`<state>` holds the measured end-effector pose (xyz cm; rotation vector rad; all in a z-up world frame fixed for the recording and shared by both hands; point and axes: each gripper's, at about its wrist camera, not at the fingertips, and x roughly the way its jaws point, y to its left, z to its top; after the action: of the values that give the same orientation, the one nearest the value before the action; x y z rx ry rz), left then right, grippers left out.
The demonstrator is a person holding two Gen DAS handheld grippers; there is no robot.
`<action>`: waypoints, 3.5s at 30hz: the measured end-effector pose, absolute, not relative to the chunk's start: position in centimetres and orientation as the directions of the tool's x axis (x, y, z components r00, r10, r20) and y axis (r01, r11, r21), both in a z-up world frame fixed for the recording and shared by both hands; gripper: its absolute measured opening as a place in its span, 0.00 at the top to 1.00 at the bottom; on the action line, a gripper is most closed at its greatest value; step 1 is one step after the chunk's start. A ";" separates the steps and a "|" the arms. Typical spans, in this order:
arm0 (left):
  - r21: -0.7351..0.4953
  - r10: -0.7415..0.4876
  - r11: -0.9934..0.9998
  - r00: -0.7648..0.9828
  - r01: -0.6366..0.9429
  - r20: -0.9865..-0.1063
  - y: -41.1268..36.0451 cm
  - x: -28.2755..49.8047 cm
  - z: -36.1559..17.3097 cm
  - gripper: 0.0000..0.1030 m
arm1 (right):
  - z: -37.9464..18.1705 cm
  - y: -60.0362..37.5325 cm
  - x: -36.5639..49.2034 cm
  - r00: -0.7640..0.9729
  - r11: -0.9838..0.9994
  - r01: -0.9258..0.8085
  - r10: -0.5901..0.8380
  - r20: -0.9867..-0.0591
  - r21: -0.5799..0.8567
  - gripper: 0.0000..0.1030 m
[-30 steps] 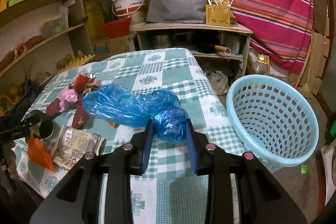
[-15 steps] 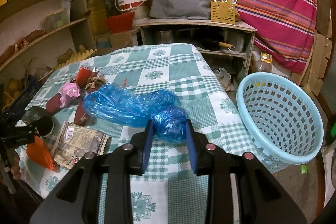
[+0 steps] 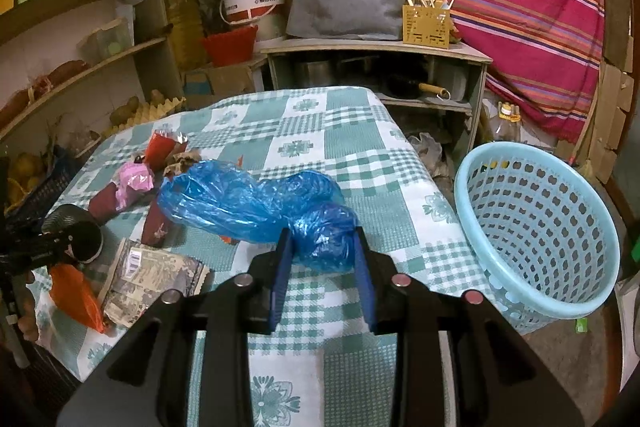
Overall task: Collect trash
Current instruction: 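Carry the black cylinder and blue bag over the blue basket with both tools, then open the left tool over the basket while the right tool releases the blue bag into it, then return to the table and grasp the brown crumpled paper with the left tool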
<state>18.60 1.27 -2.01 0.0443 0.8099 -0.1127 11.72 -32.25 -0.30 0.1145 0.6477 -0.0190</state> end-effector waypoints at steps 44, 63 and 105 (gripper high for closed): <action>-0.063 -0.456 0.840 0.638 0.539 -0.620 -39.0 18.8 3.1 0.31 | 1.5 -59.3 7.9 0.721 0.890 0.453 -0.336 -0.606 0.045 0.71; 0.001 -0.361 0.899 0.741 0.438 -0.566 -33.9 19.9 5.0 0.10 | -0.8 -58.2 10.9 0.710 0.902 0.425 -0.278 -0.647 0.079 0.69; 0.014 0.000 1.000 0.712 0.014 -0.703 6.4 14.3 -4.1 0.08 | -3.3 -25.6 10.1 0.764 0.993 0.118 -0.078 -0.640 0.020 0.15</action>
<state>14.28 6.42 -4.12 0.0184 0.7791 -0.0078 10.11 -25.61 -3.31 0.0597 0.6931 -0.1063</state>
